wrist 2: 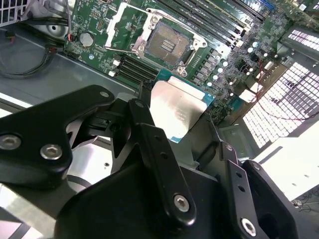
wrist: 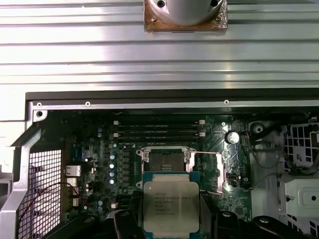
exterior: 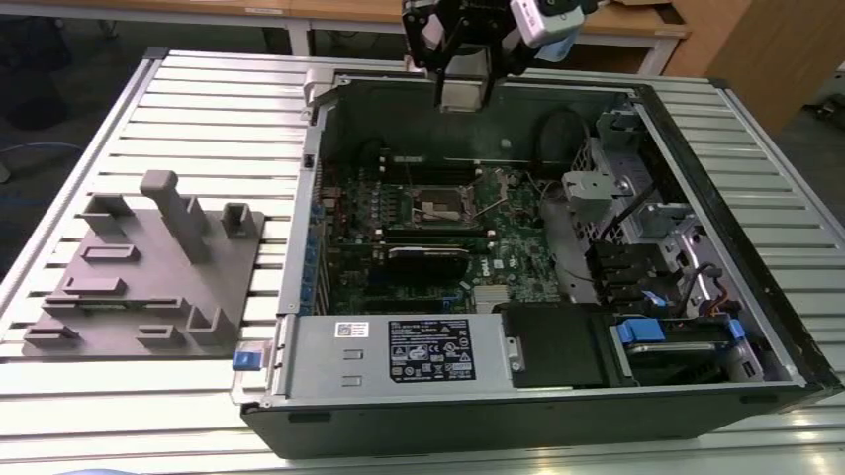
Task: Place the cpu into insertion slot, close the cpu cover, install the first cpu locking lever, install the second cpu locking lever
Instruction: 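Place the cpu into insertion slot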
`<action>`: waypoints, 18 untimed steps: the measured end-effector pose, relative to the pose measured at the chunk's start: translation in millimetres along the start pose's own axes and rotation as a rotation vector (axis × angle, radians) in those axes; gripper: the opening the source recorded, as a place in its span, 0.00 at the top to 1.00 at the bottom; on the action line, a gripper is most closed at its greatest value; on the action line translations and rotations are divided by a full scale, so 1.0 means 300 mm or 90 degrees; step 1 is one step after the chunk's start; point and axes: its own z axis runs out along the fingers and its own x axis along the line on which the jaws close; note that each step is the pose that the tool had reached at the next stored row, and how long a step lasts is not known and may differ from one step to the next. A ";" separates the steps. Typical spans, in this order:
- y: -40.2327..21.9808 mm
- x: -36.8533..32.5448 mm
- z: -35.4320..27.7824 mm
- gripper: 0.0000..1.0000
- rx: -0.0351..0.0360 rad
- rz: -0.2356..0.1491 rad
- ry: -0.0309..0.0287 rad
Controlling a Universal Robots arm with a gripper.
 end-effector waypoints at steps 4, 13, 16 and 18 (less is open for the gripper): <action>-0.001 0.000 0.010 0.46 0.0001 0.000 0.0000; -0.002 0.000 0.027 0.46 0.0001 0.000 0.0001; -0.003 0.000 0.030 0.46 0.0001 0.000 0.0000; -0.003 0.000 0.032 0.46 -0.0002 0.000 -0.0001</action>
